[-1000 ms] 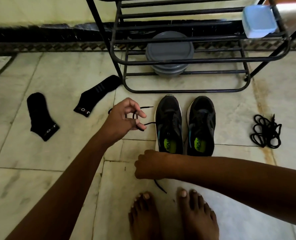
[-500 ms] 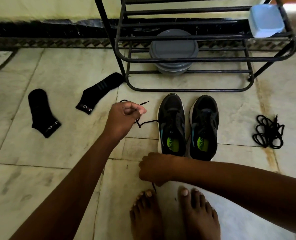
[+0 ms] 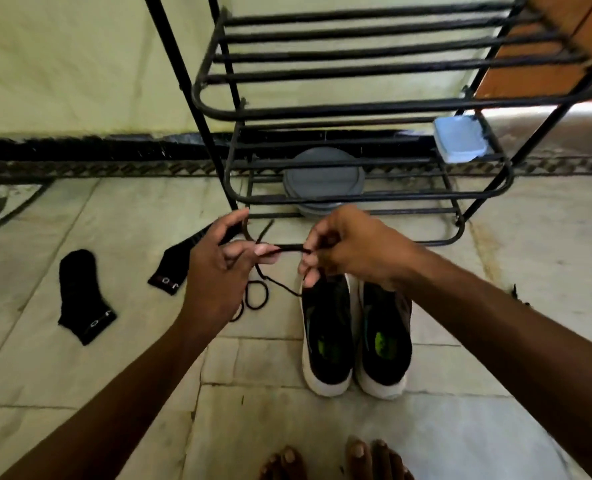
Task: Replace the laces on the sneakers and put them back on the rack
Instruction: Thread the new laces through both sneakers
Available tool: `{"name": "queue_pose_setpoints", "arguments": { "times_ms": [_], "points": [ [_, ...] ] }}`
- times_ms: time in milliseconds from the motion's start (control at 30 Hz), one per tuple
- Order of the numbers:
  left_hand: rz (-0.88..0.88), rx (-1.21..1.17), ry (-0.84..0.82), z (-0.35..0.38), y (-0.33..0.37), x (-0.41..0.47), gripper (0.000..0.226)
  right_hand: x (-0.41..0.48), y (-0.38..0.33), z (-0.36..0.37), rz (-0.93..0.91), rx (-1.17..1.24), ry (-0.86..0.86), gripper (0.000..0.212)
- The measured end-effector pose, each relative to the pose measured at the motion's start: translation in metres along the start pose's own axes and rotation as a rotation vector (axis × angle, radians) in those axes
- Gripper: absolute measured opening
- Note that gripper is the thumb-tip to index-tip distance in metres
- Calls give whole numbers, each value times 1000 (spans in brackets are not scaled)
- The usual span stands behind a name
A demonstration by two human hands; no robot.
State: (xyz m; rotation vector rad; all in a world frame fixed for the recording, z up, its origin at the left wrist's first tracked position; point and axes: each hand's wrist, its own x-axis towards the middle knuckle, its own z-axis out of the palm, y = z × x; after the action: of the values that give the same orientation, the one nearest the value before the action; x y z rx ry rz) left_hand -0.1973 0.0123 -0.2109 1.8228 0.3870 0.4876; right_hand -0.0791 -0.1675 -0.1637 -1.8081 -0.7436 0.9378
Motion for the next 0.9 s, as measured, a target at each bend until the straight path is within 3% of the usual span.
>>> {"name": "queue_pose_setpoints", "arguments": {
  "times_ms": [100, 233, 367, 633, 900],
  "points": [
    [14, -70, -81, -3, 23, 7, 34, -13, -22, -23, -46, 188, 159, 13],
    [-71, -213, -80, -2, 59, 21, 14, -22, -53, -46, -216, 144, 320, 21],
    [-172, -368, -51, 9, 91, 38, 12, -29, -82, -65, -361, 101, 420, 25],
    [2, -167, -26, 20, 136, 65, 16, -33, -97, -68, -402, 314, 462, 23],
    [11, -156, -9, 25, 156, 83, 11, -20, -104, -61, -489, 174, 549, 26]
  ]
}}
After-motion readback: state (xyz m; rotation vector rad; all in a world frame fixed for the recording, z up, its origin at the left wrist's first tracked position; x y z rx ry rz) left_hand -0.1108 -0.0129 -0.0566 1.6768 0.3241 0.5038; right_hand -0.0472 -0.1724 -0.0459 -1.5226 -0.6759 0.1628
